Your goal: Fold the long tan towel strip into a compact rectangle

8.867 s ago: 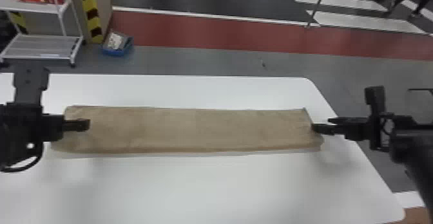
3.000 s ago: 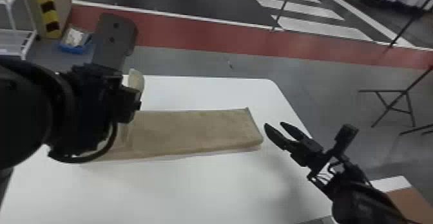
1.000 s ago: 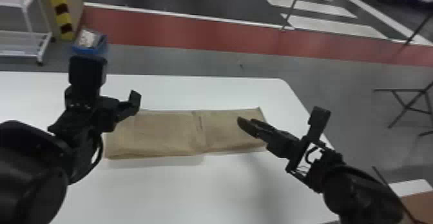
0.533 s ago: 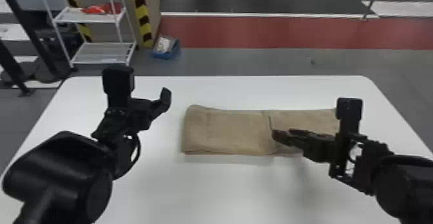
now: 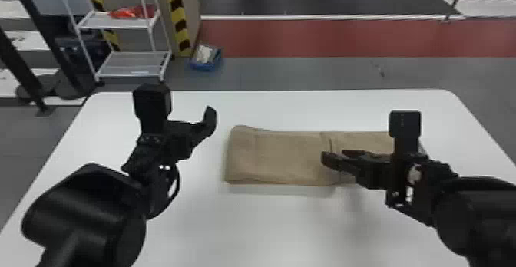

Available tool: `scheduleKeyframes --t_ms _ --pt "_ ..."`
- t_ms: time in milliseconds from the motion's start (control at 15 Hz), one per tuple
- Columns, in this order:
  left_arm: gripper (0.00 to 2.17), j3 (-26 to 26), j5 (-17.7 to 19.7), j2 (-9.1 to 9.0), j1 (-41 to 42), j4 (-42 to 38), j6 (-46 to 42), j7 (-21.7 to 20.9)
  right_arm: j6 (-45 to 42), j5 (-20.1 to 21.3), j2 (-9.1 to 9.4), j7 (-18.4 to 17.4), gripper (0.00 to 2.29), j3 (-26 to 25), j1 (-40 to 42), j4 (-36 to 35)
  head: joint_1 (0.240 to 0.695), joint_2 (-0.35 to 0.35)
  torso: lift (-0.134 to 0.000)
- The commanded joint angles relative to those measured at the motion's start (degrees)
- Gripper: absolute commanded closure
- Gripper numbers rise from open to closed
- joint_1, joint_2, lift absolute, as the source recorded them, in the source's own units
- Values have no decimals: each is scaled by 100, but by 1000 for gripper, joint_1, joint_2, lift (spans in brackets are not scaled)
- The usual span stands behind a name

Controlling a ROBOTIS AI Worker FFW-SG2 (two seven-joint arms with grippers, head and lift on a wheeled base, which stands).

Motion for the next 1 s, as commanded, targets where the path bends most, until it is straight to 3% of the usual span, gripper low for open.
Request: scheduleKeyframes --t_ms 0,333,933 --pt "151 0 -26 0 78 5 -120 -30 39 143 32 -52 468 94 -100 61 695 24 -128" --pt "151 35 -26 26 122 -39 -138 -30 57 284 32 -281 471 164 -82 52 695 25 -128" --pt "151 0 9 18 131 58 -190 -109 110 363 41 -290 586 234 -302 456 695 13 -128"
